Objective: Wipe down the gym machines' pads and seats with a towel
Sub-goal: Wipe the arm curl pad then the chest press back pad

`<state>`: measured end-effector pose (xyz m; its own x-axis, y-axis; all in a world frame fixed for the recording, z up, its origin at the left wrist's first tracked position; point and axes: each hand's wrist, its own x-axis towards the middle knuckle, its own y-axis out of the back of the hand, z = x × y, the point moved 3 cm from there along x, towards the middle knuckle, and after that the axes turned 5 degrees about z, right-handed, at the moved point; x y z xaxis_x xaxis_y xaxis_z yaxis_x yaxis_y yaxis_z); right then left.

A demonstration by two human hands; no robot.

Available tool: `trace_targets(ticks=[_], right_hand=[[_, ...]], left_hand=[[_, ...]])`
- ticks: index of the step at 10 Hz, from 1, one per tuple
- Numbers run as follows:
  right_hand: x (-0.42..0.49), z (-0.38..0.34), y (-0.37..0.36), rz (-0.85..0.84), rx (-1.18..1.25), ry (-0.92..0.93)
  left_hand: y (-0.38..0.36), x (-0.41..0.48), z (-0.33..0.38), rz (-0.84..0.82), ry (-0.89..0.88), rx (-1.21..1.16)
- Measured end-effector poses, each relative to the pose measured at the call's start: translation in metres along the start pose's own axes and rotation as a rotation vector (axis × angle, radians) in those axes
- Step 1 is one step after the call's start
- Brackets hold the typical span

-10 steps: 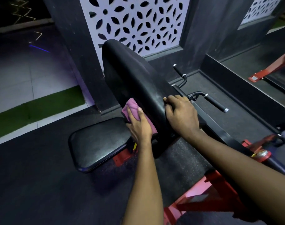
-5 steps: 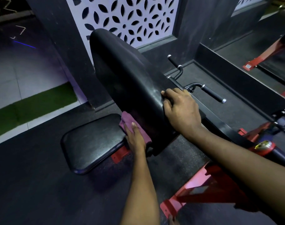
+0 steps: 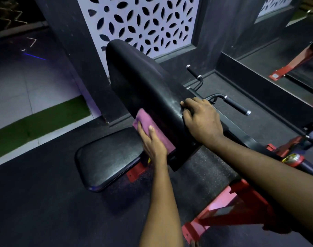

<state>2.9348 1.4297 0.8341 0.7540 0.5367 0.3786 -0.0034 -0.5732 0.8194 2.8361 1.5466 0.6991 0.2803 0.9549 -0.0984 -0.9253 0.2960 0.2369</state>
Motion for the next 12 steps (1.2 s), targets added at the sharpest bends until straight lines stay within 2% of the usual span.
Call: trace_targets(ticks=[1,2,4,6,7,8,9,10,12], right_hand=[[0.000,0.002,-0.001,0.005,0.043,-0.012],[0.001,0.002,0.000,0.003,0.063,-0.027],[0.008,0.004,0.001,-0.018,0.135,-0.090],[0.049,0.001,-0.005,-0.068,0.115,-0.117],[0.064,-0.007,-0.019,-0.069,0.109,-0.107],[0.086,-0.023,-0.034,-0.116,0.107,-0.026],[0.108,-0.033,-0.053,-0.141,0.079,0.031],[0.116,-0.033,-0.066,-0.055,0.068,0.020],[0.116,-0.034,-0.069,-0.034,0.013,0.047]], left_hand=[[0.003,0.008,0.059,0.043,-0.078,0.032],[0.008,0.009,0.085,0.080,-0.072,0.053],[0.011,-0.031,0.099,-0.053,-0.060,0.288],[-0.007,0.037,0.133,0.008,-0.055,0.428],[-0.006,0.101,0.145,0.009,0.034,0.394],[-0.003,0.124,0.141,0.011,0.062,0.361],[0.000,0.088,0.118,0.002,0.018,0.321],[-0.001,0.072,0.109,-0.033,0.024,0.284],[-0.013,0.151,0.125,0.049,0.053,0.313]])
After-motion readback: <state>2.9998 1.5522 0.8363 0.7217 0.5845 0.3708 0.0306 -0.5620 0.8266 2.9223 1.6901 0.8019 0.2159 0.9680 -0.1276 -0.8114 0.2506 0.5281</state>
